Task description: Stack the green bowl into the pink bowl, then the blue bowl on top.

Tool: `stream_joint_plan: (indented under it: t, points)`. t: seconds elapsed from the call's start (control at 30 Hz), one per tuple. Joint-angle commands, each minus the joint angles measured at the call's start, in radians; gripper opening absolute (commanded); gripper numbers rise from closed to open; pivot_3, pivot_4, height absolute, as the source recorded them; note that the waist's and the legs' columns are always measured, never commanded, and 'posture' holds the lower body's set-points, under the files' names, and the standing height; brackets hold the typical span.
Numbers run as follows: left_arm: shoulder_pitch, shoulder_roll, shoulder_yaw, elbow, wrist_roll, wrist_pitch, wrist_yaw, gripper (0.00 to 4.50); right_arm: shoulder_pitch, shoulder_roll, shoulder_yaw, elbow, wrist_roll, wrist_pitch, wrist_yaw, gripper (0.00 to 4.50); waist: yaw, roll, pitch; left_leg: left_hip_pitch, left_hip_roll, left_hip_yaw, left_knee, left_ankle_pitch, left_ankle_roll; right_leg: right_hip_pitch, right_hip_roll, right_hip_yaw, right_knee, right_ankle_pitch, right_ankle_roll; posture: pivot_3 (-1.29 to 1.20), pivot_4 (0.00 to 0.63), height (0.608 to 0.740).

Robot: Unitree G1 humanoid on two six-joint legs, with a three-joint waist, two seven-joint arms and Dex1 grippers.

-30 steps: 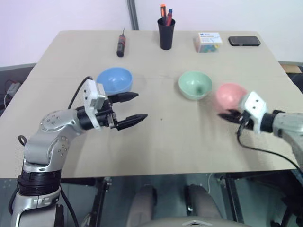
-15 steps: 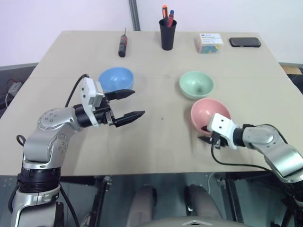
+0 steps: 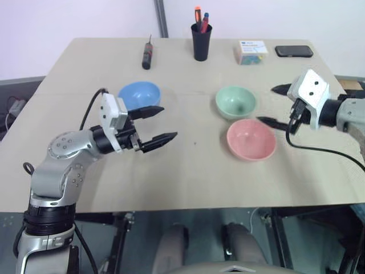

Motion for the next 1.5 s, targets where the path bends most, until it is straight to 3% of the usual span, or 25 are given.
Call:
stream_joint_plan:
  t: [0.03,0.2,0.47,0.73,0.77,0.8,0.83,0.93,1.1,1.37,1.5]
  points:
    - [-0.008,0.003,0.008,-0.042,-0.015,0.002,0.005,4.50,-0.139,0.028,0.109,0.280,-0.188,-0.289,-0.015,4.39,-0.004,0.000,0.000,0.000,0.000,0.001,-0.001,0.000,0.000,-0.001,0.000,0.001,0.000,0.000,0.000,0.00,0.150,0.740]
    - [0.023,0.015,0.031,-0.075,-0.015,0.013,0.015,4.50,-0.307,0.093,0.176,0.578,-0.280,-0.557,0.029,4.39,-0.016,0.001,0.001,-0.002,0.000,0.003,-0.002,0.000,0.000,-0.005,0.000,0.004,0.000,0.000,0.000,0.00,0.150,0.740]
    - [0.061,0.013,0.054,-0.115,-0.022,0.015,0.045,4.50,-0.420,0.136,0.259,0.873,-0.410,-0.978,0.054,4.39,-0.024,0.001,0.001,-0.002,0.000,0.003,-0.003,0.000,0.000,-0.004,-0.001,0.004,-0.002,0.000,0.000,0.00,0.150,0.740]
    - [0.109,0.016,0.093,-0.163,-0.039,0.026,0.079,4.50,-0.512,0.228,0.348,1.105,-0.597,-1.183,-0.090,4.39,-0.031,0.001,0.002,0.001,0.000,0.004,-0.003,0.000,-0.001,-0.005,-0.001,0.007,0.002,0.000,0.000,0.00,0.150,0.740]
    - [0.114,0.015,0.098,-0.170,-0.042,0.029,0.087,4.50,-0.525,0.239,0.356,1.134,-0.616,-1.196,-0.109,3.89,-0.031,0.001,0.002,0.001,0.000,0.004,-0.003,0.000,-0.001,-0.005,-0.001,0.007,0.003,0.000,0.000,0.00,0.150,0.740]
    - [0.123,0.016,0.107,-0.181,-0.046,0.033,0.097,4.50,-0.541,0.251,0.368,1.163,-0.640,-1.207,-0.134,3.80,-0.031,0.001,0.002,0.001,0.000,0.004,-0.003,0.000,-0.001,-0.005,-0.001,0.007,0.003,0.000,0.000,0.00,0.150,0.740]
    - [0.134,0.017,0.117,-0.194,-0.051,0.038,0.106,4.50,-0.554,0.263,0.374,1.189,-0.654,-1.211,-0.149,3.20,-0.031,0.002,0.002,0.001,0.000,0.004,-0.003,0.000,-0.001,-0.005,-0.001,0.007,0.003,0.000,0.000,0.00,0.150,0.740]
    - [0.164,0.020,0.140,-0.222,-0.060,0.046,0.125,4.50,-0.580,0.284,0.400,1.243,-0.699,-1.237,-0.189,2.33,-0.031,0.001,0.002,0.001,0.000,0.004,-0.003,0.001,-0.002,-0.005,-0.001,0.007,0.003,0.000,0.000,0.00,0.150,0.740]
    - [0.210,0.022,0.172,-0.265,-0.077,0.054,0.147,4.50,-0.602,0.294,0.425,1.286,-0.750,-1.288,-0.233,0.30,-0.029,0.002,0.002,0.001,0.000,0.003,-0.003,0.002,-0.003,-0.005,-0.001,0.007,0.003,0.000,0.000,0.00,0.150,0.740]
    - [0.150,0.008,0.112,-0.203,-0.065,0.031,0.131,4.50,-0.644,0.175,0.343,1.241,-0.664,-1.339,-0.113,0.14,-0.024,0.002,0.002,0.000,0.000,0.003,-0.003,0.001,-0.002,-0.004,-0.001,0.006,0.002,0.000,0.000,0.00,0.150,0.740]
    - [0.079,-0.006,0.055,-0.133,-0.048,0.010,0.096,4.50,-0.598,0.083,0.243,1.069,-0.445,-1.273,0.147,0.14,-0.026,0.002,0.003,0.001,0.000,0.003,-0.003,0.000,-0.001,-0.004,-0.001,0.006,0.002,0.000,0.000,0.00,0.150,0.740]
